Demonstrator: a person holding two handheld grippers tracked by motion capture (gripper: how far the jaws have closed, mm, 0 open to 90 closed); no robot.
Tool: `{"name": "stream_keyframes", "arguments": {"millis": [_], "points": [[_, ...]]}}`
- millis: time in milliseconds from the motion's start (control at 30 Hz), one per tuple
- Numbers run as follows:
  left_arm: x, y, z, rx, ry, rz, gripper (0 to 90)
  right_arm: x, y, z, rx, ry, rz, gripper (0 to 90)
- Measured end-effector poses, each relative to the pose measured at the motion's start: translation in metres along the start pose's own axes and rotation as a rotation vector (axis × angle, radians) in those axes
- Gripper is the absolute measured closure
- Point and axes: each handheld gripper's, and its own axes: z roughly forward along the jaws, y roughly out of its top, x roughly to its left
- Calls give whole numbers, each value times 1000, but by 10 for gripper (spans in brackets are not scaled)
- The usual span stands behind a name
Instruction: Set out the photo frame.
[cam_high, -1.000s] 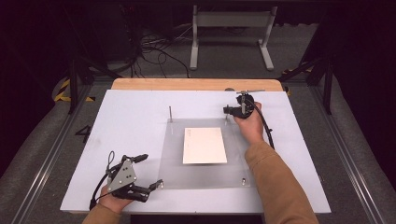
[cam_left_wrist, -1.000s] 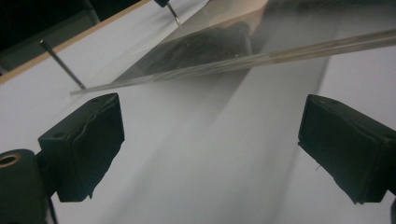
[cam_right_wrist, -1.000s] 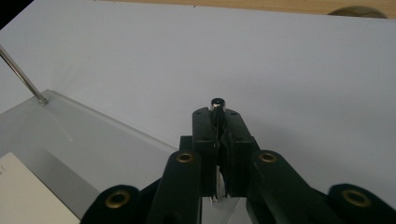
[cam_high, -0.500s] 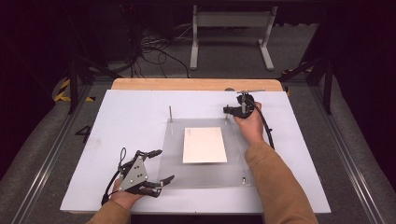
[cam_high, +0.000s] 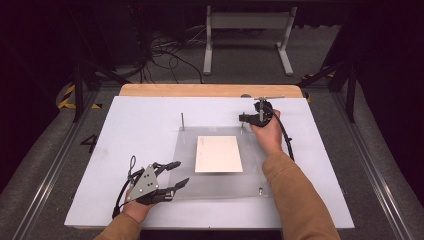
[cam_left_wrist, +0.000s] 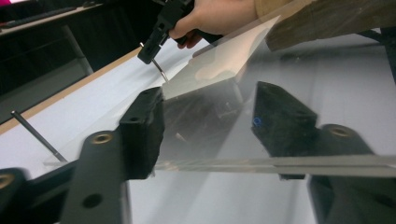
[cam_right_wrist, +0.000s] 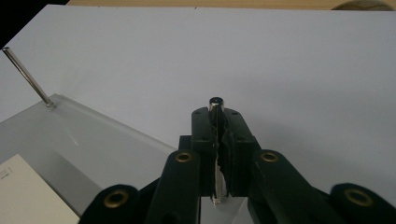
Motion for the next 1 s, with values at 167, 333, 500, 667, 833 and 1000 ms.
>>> {"name": "stream_keyframes", "arguments": {"millis": [167, 333, 500, 667, 833, 1000], "points": [[-2, 1, 0, 9, 17, 29, 495, -2, -2, 0, -13, 20, 15, 836], [-2, 1, -1, 14, 19, 30, 499, -1, -2, -1, -10, 18, 5, 829], [0, 2, -1, 10, 16, 20, 498, 1, -2, -6, 0, 13, -23, 752], [2, 4, -2, 15, 12, 20, 497, 4, -4, -17, -10, 10, -54, 639], [3, 5, -1, 14, 12, 10, 497, 5, -9, -40, -49, 30, -87, 595], [4, 7, -2, 17, 9, 1, 497, 10, -16, -62, -85, 63, -146, 550]]}}
